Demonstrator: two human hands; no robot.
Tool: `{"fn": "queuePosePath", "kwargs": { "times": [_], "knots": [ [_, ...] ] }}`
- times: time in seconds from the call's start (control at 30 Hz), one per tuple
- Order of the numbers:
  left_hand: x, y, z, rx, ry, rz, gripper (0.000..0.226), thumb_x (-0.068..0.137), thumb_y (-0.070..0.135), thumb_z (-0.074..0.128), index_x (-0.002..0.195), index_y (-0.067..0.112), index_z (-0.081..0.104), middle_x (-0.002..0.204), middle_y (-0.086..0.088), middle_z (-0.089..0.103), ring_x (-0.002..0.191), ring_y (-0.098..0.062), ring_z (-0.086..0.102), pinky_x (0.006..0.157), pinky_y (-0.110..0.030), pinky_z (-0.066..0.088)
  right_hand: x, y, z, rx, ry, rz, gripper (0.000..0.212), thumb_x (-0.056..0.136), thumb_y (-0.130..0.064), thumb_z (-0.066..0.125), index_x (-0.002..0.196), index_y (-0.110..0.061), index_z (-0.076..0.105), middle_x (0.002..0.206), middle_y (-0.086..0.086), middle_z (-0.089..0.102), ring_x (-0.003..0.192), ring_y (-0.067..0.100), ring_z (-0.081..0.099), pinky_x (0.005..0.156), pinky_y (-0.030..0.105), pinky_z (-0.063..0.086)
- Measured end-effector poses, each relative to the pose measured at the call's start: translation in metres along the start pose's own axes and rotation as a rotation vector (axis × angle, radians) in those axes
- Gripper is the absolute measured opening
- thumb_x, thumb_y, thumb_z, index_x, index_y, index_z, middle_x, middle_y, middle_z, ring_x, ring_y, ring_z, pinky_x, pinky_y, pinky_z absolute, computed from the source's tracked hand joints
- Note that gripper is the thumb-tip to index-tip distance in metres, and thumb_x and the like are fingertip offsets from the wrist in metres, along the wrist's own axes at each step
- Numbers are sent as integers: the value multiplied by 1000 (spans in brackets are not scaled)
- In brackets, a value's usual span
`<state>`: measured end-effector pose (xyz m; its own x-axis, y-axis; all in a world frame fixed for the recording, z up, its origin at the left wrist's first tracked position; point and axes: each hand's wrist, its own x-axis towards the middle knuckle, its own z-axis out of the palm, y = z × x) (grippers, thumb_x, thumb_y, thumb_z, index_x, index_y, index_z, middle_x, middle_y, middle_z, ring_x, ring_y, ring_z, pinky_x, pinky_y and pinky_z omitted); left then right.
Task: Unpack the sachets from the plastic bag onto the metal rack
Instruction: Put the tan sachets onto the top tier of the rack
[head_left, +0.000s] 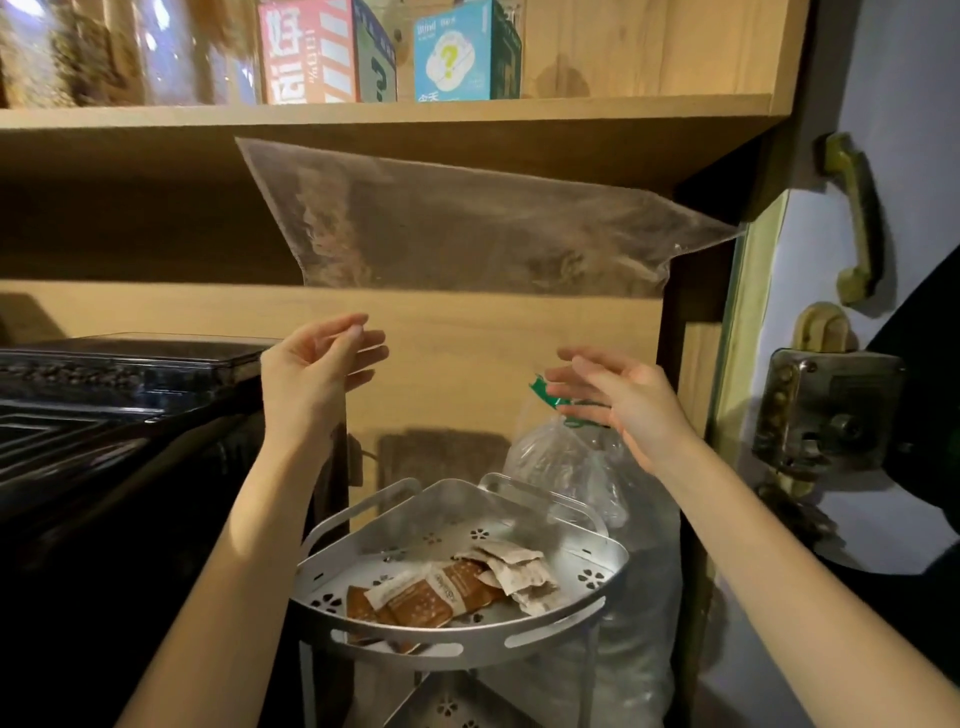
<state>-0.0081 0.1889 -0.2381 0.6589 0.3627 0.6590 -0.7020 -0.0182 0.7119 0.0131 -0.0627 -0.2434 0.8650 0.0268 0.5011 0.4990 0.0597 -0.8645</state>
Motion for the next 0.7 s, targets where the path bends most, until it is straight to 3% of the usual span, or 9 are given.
{"fn": "queuePosePath", "kwargs": {
  "times": [0.13, 0.27, 0.37, 0.5, 0.6, 0.63, 0.7],
  "knots": [
    [-1, 5, -1, -2, -69, -30, 13, 89, 14, 56, 97, 12, 66, 67, 9, 73, 66, -8, 70, 60, -18, 56, 3, -9, -6, 51, 29, -2, 15, 91, -11, 53, 97, -11, 66, 83, 5, 72, 72, 15, 69, 63, 25, 58],
    [-3, 10, -6, -2, -157, -61, 15, 89, 16, 54, 100, 13, 65, 66, 7, 73, 64, -8, 70, 57, -18, 56, 2, -19, -15, 125, -41, 24, 13, 90, -11, 54, 95, -10, 66, 79, 5, 72, 68, 14, 70, 58, 23, 57],
    [-4, 11, -12, -40, -232, -123, 15, 86, 18, 56, 97, 19, 65, 67, 3, 74, 59, -9, 70, 50, -19, 55, 0, -23, -24, 161, -57, 70, 13, 89, -13, 54, 92, -12, 66, 75, 2, 74, 67, 14, 70, 55, 23, 56],
    [-10, 8, -15, -167, -305, -216, 10, 79, 19, 65, 83, 11, 67, 76, -8, 75, 57, -9, 69, 43, -16, 51, -6, -21, -33, 261, -100, 141, 16, 89, -15, 52, 90, -18, 68, 74, -3, 74, 65, 8, 68, 51, 19, 53],
    [-15, 4, -25, -184, -432, -108, 50, 43, 52, 84, 84, 26, 73, 91, 5, 74, 75, 0, 68, 62, -16, 55, -10, -20, -41, 310, -11, 285, 35, 89, -5, 53, 85, -34, 73, 64, -23, 65, 65, -19, 57, 58, 1, 44],
    [-16, 5, -27, -141, -446, -118, 67, 30, 59, 85, 85, 23, 71, 90, 3, 73, 74, 0, 68, 61, -16, 55, -12, -16, -47, 307, -69, 266, 29, 88, -4, 54, 96, -25, 72, 66, -21, 63, 67, -19, 56, 60, 2, 44],
    [-18, 3, -31, -145, -481, -236, 83, 18, 54, 88, 85, 11, 65, 86, -11, 72, 68, -12, 70, 51, -21, 55, -17, -13, -51, 340, -172, 211, 24, 84, -6, 54, 107, -3, 61, 76, -4, 70, 65, 0, 65, 54, 14, 51]
  ]
}}
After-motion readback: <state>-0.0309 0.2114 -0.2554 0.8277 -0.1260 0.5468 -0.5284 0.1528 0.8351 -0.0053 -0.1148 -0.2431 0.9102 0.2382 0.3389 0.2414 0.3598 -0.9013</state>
